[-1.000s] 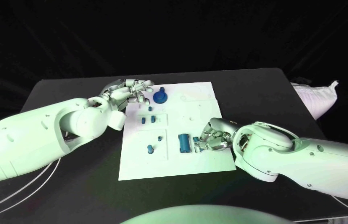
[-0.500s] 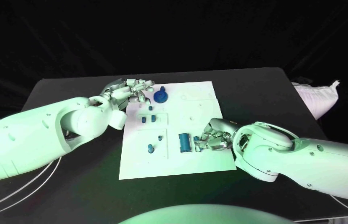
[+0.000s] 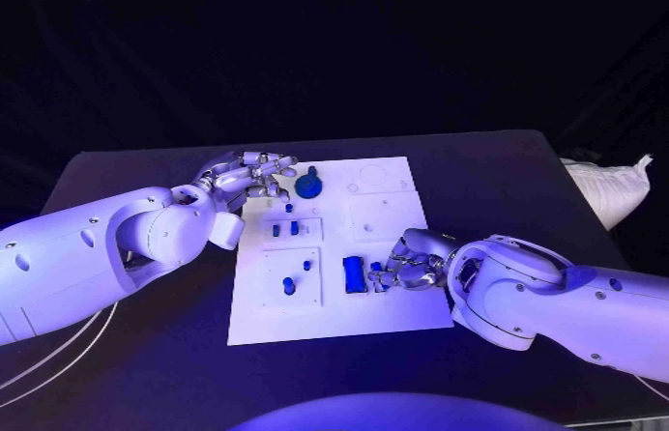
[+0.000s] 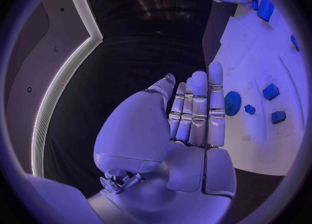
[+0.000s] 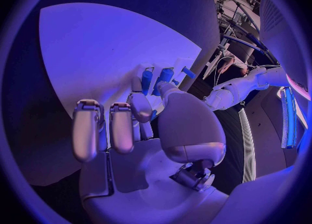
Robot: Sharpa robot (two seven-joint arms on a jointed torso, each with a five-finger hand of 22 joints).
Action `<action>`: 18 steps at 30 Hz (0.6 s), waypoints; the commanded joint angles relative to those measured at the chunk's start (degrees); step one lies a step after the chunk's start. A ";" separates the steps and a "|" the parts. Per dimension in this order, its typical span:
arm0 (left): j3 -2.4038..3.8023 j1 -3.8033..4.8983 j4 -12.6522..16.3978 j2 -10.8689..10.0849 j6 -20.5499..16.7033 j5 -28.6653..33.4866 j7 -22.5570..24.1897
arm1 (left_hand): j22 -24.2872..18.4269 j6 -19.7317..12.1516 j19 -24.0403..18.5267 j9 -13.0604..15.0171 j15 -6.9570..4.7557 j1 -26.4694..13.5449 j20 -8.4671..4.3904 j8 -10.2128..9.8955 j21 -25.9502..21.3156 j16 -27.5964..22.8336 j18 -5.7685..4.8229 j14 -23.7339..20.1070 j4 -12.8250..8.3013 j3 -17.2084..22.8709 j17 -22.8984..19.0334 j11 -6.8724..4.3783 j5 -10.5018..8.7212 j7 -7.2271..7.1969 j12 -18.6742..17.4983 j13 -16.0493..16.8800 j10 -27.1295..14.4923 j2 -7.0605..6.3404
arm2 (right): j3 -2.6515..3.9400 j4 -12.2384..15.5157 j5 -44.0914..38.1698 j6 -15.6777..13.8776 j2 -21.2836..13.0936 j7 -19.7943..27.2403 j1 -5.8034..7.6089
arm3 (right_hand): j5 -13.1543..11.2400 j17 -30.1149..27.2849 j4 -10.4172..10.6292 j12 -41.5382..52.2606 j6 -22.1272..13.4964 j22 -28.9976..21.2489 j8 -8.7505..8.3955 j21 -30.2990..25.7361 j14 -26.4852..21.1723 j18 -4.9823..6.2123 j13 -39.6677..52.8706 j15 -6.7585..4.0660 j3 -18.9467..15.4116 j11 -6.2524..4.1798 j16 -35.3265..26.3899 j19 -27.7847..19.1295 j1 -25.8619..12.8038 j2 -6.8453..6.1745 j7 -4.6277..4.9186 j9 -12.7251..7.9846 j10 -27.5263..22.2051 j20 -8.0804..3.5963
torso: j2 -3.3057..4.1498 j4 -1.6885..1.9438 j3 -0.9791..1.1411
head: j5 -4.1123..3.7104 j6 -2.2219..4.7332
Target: Assemble the parts on the task board
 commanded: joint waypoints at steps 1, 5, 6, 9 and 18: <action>0.04 0.01 0.09 0.07 1.03 -0.36 0.15 | -0.07 -0.32 0.35 -0.07 0.06 0.55 0.00 0.39 -0.26 0.34 1.13 -0.48 -0.22 0.01 -0.07 -0.07 0.21 -0.06 0.24 -0.06 -0.48 -0.15 | -0.01 0.45 -1.29 -0.39 -0.23 0.79 -0.06 | -0.99 4.84 0.09 0.24 0.39 1.15 -0.24 0.37 4.10 -1.17 0.14 -0.51 -1.30 0.02 0.34 0.32 -1.05 0.04 0.07 0.07 0.33 -0.02 | 0.01 -0.03 0.02 | 0.06 -0.04; 0.04 0.01 0.06 0.04 1.03 -0.43 0.16 | -0.07 -0.32 0.35 -0.07 0.06 0.55 0.00 0.39 -0.26 0.34 1.13 -0.48 -0.22 0.01 -0.07 -0.07 0.21 -0.06 0.24 -0.06 -0.48 -0.15 | -0.01 0.82 -1.88 -0.82 -0.80 1.11 -0.06 | -1.23 4.86 0.09 0.31 0.41 1.18 -0.23 0.38 4.10 -1.17 0.21 -0.51 -1.69 0.01 0.35 0.33 -1.17 0.10 0.06 0.09 0.37 -0.02 | 0.00 -0.03 0.04 | 0.08 -0.06; 0.04 0.01 0.05 0.03 1.03 -0.44 0.16 | -0.07 -0.32 0.35 -0.07 0.06 0.55 0.00 0.39 -0.26 0.34 1.13 -0.48 -0.22 0.01 -0.07 -0.07 0.21 -0.06 0.24 -0.06 -0.48 -0.15 | -0.01 0.91 -1.98 -0.87 -0.93 1.24 -0.06 | -1.31 4.88 0.08 0.32 0.42 1.21 -0.22 0.40 4.11 -1.18 0.23 -0.51 -1.81 0.00 0.37 0.34 -1.19 0.13 0.05 0.10 0.38 -0.02 | -0.01 -0.05 0.05 | 0.15 -0.12; 0.04 0.01 0.01 0.04 1.05 -0.45 0.16 | -0.06 -0.35 0.36 -0.08 0.06 0.63 -0.01 0.41 -0.26 0.35 1.12 -0.49 -0.27 0.07 -0.08 -0.06 0.21 -0.05 0.24 -0.09 -0.50 -0.14 | 0.00 1.11 -2.06 -0.95 -1.22 1.65 -0.07 | -1.40 4.88 0.00 0.35 0.44 1.19 -0.21 0.39 4.11 -1.18 0.26 -0.52 -1.94 -0.01 0.37 0.34 -1.06 0.20 0.04 0.11 0.39 -0.02 | -0.02 -0.06 0.05 | 0.22 -0.18; 0.03 0.01 -0.06 0.06 1.09 -0.51 0.18 | -0.06 -0.37 0.36 -0.09 0.05 0.70 -0.02 0.42 -0.26 0.35 1.12 -0.49 -0.32 0.11 -0.08 -0.06 0.21 -0.04 0.24 -0.11 -0.52 -0.13 | 0.01 1.29 -2.04 -0.34 -1.88 2.28 -0.07 | -2.94 4.84 -2.50 0.21 0.37 1.20 -0.25 0.35 4.09 -1.16 0.38 -0.59 -2.85 -0.05 0.36 0.31 4.45 1.03 0.03 0.21 0.32 -0.11 | -0.03 0.00 -0.01 | 0.11 -0.10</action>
